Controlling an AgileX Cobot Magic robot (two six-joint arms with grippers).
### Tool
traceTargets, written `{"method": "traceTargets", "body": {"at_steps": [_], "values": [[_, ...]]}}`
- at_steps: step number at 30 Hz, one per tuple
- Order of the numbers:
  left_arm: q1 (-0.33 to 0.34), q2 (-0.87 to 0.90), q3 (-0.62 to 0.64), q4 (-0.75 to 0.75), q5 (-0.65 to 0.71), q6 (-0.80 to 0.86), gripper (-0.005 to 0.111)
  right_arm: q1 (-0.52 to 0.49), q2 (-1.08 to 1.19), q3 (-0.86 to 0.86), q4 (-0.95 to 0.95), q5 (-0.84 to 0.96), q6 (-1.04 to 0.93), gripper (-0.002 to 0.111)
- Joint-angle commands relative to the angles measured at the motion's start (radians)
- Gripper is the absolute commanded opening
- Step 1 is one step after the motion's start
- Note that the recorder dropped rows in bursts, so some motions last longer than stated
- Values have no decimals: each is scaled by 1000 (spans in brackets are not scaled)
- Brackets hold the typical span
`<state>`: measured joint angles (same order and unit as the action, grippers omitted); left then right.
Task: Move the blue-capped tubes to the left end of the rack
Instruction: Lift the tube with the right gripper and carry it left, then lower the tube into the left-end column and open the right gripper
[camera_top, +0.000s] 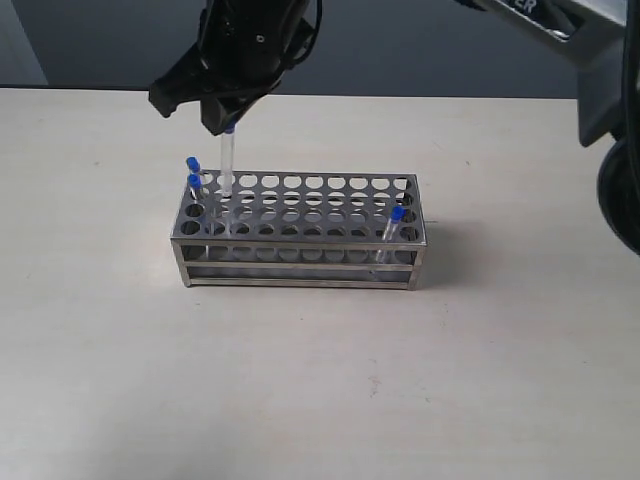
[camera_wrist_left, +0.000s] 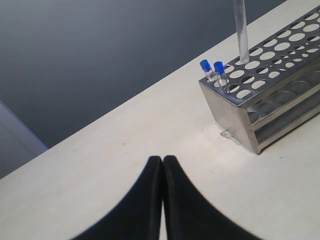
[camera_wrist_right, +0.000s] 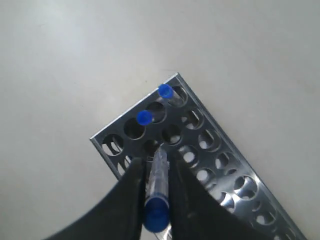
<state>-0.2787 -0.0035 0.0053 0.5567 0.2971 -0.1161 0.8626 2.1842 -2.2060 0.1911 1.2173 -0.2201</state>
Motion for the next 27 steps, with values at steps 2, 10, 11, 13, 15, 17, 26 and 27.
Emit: {"method": "traceTargets", "body": {"at_steps": [2,10,11,13,15,17,26,27], "values": [[-4,3,-5,-3,-4,-5,1,13,25,-23,24,3,-34,4],[-4,3,-5,2,-6,-5,1,22,60,-23,72,-49,-84,4],[-4,3,-5,2,-6,-5,1,24,65,-23,69,-57,-85,4],[-4,3,-5,2,-6,-5,1,25,69,-23,69,-67,-100,4],[-4,3,-5,2,-6,-5,1,26,73,-23,69,-80,-102,4],[-4,3,-5,2,-6,-5,1,26,77,-23,69,-82,-102,4],[-4,3,-5,2,-6,-5,1,27,106,-23,127,-104,-148,4],[-4,3,-5,2,-6,-5,1,27,113,-23,136,-106,-148,4]]}}
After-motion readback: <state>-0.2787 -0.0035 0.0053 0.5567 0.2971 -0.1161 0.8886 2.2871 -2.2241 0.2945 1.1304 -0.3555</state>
